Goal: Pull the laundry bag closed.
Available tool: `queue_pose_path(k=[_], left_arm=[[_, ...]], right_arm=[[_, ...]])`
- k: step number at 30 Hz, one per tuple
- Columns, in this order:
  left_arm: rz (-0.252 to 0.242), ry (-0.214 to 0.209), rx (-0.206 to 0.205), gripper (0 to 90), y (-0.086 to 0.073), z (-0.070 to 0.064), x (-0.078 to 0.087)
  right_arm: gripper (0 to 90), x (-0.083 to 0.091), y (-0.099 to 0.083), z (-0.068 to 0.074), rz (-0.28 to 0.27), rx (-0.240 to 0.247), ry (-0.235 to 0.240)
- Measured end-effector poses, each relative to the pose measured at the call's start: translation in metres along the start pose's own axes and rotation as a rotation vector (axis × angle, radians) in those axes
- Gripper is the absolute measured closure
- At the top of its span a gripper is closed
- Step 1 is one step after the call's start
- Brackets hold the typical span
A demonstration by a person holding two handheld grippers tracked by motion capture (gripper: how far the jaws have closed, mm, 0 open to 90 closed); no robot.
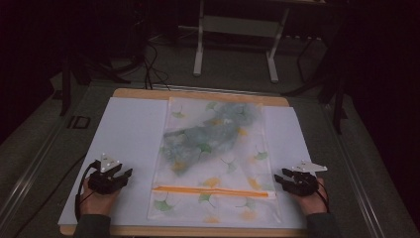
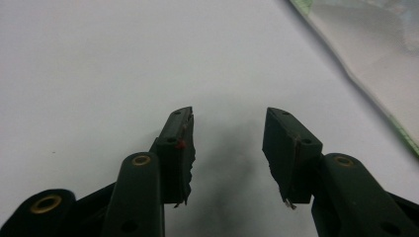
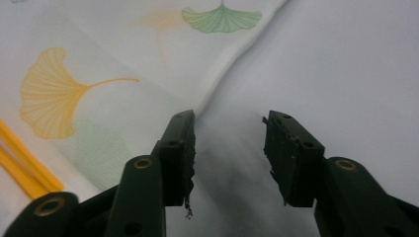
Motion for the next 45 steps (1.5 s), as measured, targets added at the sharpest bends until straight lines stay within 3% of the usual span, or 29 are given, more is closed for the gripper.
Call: queue_pose_path(k=[6, 7, 9, 13, 18, 25, 28, 32, 38, 41, 45], left_arm=[[-0.025, -0.019, 0.010, 57.4, -0.001, 0.000, 0.003], [-0.011, -0.011, 0.006, 57.9, -0.003, 0.000, 0.002], [-0.010, -0.014, 0.009, 58.5, -0.003, 0.000, 0.002], [-0.010, -0.041, 0.042, 59.5, -0.003, 0.000, 0.004], [-0.012, -0.064, 0.035, 61.0, -0.001, -0.002, 0.005], [-0.023, -0.082, 0.033, 61.9, 0.000, -0.003, 0.007], [-0.030, -0.085, 0.028, 61.3, 0.000, -0.003, 0.008], [-0.023, -0.092, 0.021, 61.1, 0.000, -0.004, 0.008], [-0.017, -0.100, 0.005, 61.4, 0.001, -0.007, 0.007], [-0.012, -0.106, -0.001, 61.6, 0.000, -0.008, 0.007], [-0.008, -0.109, -0.002, 61.5, 0.000, -0.008, 0.007]], right_arm=[[53.3, -0.001, 0.001, 0.004, 0.007, 0.019, 0.013], [58.3, -0.001, 0.002, 0.007, 0.018, 0.030, 0.020], [59.6, 0.000, 0.003, 0.007, 0.022, 0.036, 0.013], [60.2, 0.002, 0.006, 0.010, 0.013, 0.045, 0.029], [61.3, 0.002, 0.009, 0.018, 0.023, 0.079, 0.051], [60.6, 0.003, 0.021, 0.025, 0.018, 0.118, 0.047], [59.8, 0.003, 0.025, 0.028, -0.004, 0.117, 0.068], [57.3, 0.000, 0.026, 0.037, 0.020, 0.172, 0.092], [56.1, -0.002, 0.035, 0.050, 0.005, 0.200, 0.149], [62.4, -0.003, 0.040, 0.058, 0.009, 0.217, 0.190], [60.9, -0.005, 0.047, 0.068, -0.006, 0.223, 0.234]])
Point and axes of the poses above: each handheld gripper's, and its own axes: x roughly backward along the jaws, y roughly out of its top, z roughly to its left, the point moved 5 cm from there along -x, roughly forward along the jaws, and after that the axes turned 10 degrees about -z, right-handed, at the moved point
